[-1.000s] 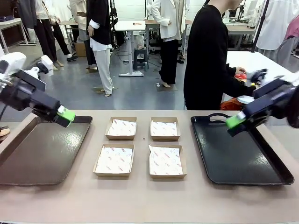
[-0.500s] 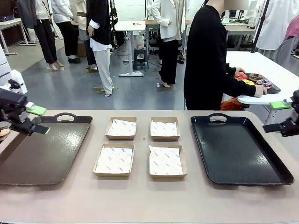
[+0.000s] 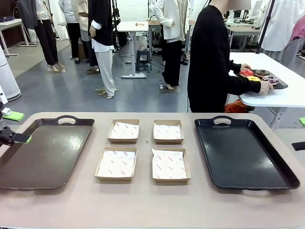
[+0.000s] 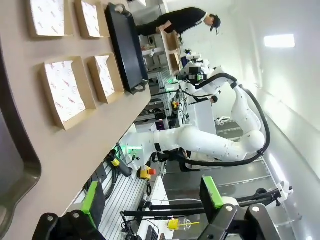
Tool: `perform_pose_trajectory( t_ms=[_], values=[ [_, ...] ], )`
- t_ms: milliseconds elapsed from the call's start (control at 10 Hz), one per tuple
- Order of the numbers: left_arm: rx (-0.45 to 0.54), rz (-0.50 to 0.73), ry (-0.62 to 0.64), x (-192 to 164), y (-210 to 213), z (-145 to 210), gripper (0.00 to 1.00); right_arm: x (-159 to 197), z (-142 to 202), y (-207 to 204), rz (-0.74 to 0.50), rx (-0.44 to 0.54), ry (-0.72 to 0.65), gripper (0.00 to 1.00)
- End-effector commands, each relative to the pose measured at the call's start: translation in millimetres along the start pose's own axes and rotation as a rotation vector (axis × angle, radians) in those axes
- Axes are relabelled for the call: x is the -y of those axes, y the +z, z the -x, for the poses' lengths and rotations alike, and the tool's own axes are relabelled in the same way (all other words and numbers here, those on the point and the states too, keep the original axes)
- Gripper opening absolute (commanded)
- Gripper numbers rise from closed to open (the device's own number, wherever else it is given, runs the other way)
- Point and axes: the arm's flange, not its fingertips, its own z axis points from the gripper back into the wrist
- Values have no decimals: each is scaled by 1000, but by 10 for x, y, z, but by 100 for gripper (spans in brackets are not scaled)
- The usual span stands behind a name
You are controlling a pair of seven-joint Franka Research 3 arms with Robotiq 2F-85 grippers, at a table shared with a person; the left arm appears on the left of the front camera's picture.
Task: Individually package the donuts and arrange them on the tray.
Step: Pick up one Paper togo box.
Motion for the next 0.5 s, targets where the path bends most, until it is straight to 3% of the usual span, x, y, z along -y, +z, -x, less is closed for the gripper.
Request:
perform_pose_trajectory(
  t_ms=[0, 400],
  values=[
    [7, -29, -5, -51, 144, 76, 100, 142, 337, -145, 3, -13, 0, 100],
    [65, -76, 49, -134, 357, 174, 100, 220, 485, -91, 27, -20, -48, 100]
  ],
)
